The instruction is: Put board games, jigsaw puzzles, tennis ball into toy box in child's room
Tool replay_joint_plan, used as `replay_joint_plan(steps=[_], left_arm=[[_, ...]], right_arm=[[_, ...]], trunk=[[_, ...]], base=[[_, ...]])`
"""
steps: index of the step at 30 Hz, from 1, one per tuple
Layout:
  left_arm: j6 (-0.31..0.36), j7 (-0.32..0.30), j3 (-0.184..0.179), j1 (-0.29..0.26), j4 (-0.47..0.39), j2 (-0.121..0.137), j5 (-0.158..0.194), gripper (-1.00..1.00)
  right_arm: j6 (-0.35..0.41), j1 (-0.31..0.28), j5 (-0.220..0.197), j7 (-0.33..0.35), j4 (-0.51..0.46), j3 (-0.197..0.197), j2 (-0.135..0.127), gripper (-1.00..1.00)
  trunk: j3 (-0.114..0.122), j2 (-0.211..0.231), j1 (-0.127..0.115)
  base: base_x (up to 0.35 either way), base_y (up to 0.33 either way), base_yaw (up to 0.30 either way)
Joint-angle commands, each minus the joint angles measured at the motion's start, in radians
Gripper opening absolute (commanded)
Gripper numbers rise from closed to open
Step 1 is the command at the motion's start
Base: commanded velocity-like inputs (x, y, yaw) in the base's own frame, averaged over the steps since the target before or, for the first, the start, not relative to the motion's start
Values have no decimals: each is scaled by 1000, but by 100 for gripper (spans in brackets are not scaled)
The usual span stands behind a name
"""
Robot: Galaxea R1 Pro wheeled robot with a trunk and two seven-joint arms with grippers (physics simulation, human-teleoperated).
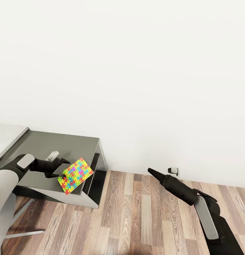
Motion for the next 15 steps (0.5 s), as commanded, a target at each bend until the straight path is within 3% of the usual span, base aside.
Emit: replay_joint_plan(steps=[1, 15], left_arm=[[1, -10, -7, -1, 0, 1, -5, 100], [0, -21, -7, -1, -10, 9, -5, 100]], right_arm=[[6, -1, -3, 1, 0, -1, 0, 100], [6, -1, -3, 1, 0, -1, -1, 100]], trunk=[[-2, -2, 1], [-2, -2, 1]], base=[[0, 0, 0], [0, 0, 0]])
